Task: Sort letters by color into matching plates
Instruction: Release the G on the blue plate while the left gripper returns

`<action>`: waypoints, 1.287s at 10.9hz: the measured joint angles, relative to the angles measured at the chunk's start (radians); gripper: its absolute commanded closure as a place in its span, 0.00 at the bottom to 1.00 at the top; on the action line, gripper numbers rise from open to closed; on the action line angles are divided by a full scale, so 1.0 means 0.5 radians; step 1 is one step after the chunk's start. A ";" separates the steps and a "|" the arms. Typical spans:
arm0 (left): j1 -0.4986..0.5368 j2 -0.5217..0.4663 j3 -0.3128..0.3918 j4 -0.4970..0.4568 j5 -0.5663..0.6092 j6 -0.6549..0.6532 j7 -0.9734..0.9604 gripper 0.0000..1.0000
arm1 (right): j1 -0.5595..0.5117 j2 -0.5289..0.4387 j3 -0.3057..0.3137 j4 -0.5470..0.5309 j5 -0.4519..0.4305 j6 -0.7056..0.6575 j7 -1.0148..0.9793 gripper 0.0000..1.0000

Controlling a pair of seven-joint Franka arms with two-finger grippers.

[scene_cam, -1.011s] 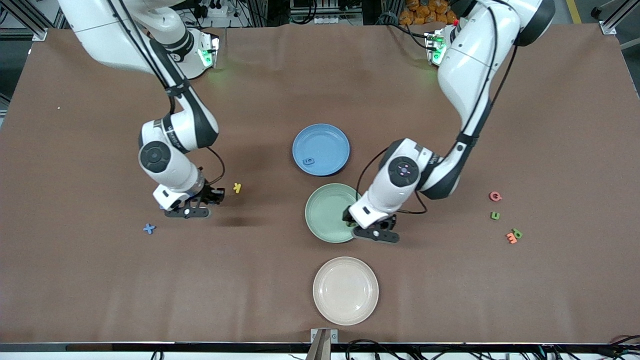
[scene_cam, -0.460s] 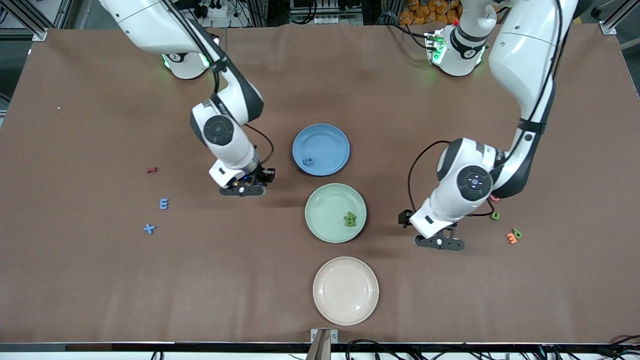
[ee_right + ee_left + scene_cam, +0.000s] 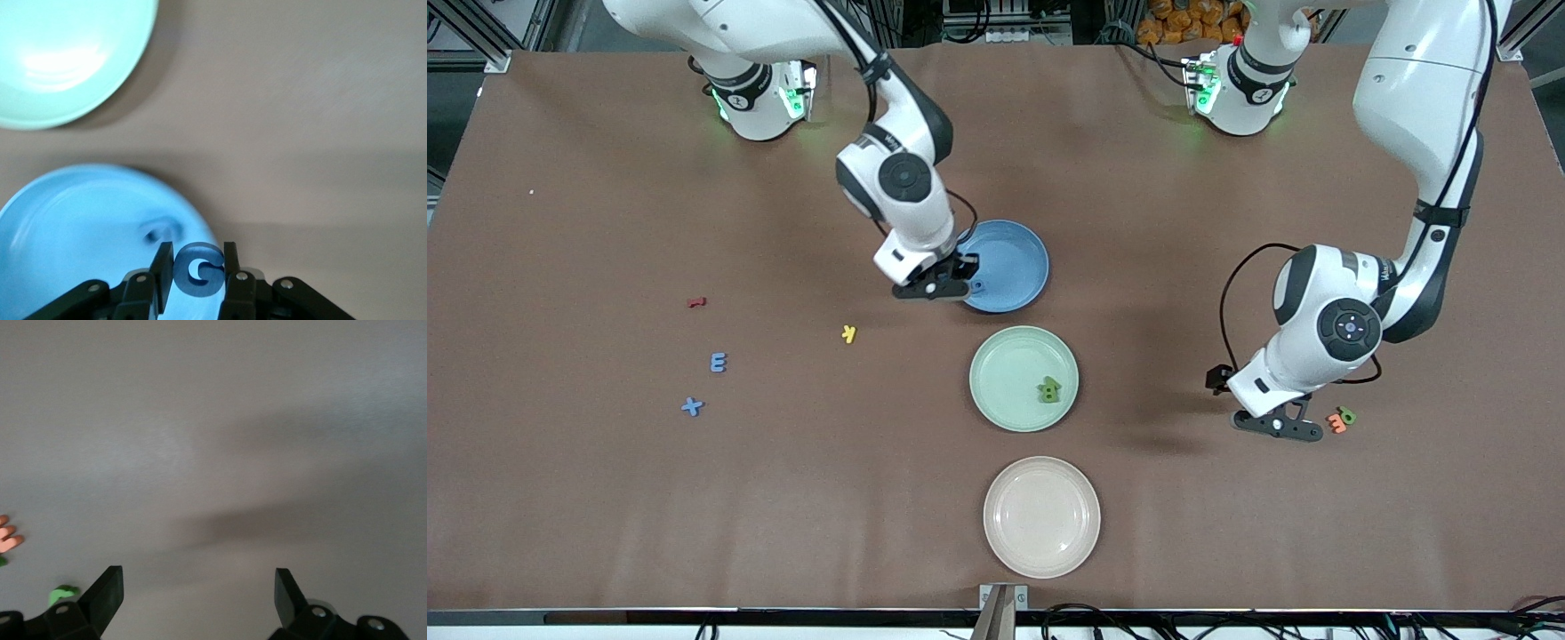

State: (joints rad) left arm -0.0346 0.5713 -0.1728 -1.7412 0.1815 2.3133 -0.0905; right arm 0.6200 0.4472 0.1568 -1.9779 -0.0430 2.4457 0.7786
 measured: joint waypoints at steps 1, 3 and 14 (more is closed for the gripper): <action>0.027 -0.012 -0.001 -0.018 0.024 0.000 0.000 0.00 | 0.072 0.004 0.001 0.007 0.000 -0.004 0.067 0.69; 0.093 -0.034 0.000 -0.077 0.037 0.017 0.000 0.00 | 0.179 0.027 0.001 0.028 0.001 -0.004 0.192 0.58; 0.283 -0.138 0.067 -0.606 0.160 0.530 0.144 0.00 | 0.103 0.108 0.015 0.157 -0.003 -0.040 0.298 0.00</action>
State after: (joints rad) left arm 0.1068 0.5021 -0.1391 -2.0443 0.2618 2.5785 -0.0186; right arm 0.6716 0.5010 0.1645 -1.8996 -0.0443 2.4256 0.9276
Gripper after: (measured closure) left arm 0.000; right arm 0.000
